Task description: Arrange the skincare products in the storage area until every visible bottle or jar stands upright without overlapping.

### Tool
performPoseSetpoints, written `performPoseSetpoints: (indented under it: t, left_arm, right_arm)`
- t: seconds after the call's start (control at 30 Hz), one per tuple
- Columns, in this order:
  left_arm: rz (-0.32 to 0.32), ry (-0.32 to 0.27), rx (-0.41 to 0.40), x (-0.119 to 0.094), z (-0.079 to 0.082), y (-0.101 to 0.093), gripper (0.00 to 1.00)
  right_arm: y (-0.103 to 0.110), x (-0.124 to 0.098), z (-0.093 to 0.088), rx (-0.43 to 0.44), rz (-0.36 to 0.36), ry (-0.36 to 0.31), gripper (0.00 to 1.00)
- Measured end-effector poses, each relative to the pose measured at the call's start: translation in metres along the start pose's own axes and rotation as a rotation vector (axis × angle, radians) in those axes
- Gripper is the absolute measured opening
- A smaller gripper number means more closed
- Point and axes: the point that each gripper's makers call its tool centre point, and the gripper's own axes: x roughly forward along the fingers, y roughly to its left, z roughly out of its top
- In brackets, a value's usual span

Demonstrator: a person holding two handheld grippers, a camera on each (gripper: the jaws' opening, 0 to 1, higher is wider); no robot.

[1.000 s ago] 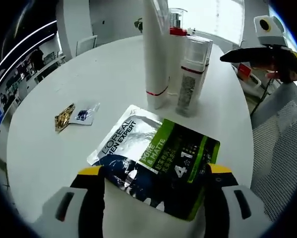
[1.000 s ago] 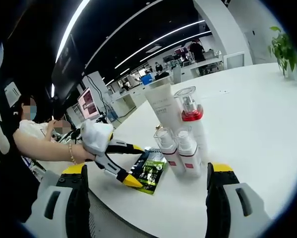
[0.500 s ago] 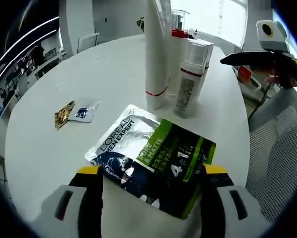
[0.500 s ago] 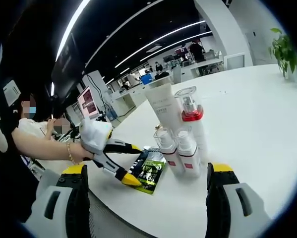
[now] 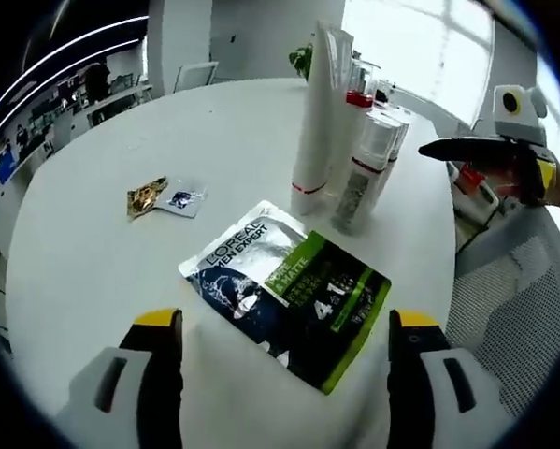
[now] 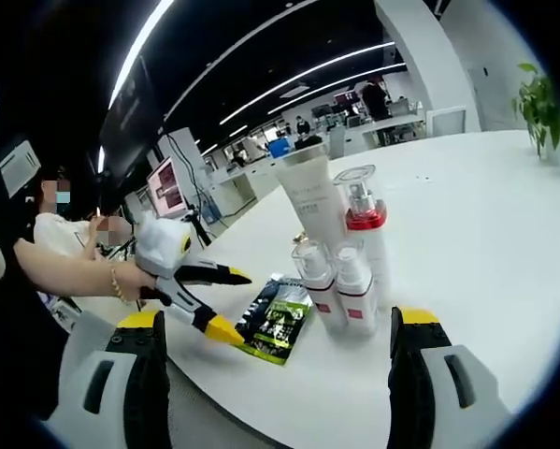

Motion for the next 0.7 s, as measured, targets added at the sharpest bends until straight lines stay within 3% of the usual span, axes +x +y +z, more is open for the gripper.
performPoseSetpoints:
  t: [0.33, 0.43, 0.7]
  left_arm:
    - [0.046, -0.049, -0.080, -0.025, -0.015, 0.008, 0.93]
    - [0.092, -0.083, -0.108, -0.040, -0.016, 0.011, 0.99]
    - [0.129, -0.123, -0.180, -0.071, -0.027, 0.016, 0.98]
  right_arm:
    - [0.005, 0.000, -0.001, -0.019, 0.011, 0.001, 0.99]
    - [0.006, 0.000, 0.000, -0.019, 0.012, -0.006, 0.99]
    - [0.009, 0.001, -0.001, -0.028, 0.018, 0.004, 0.99]
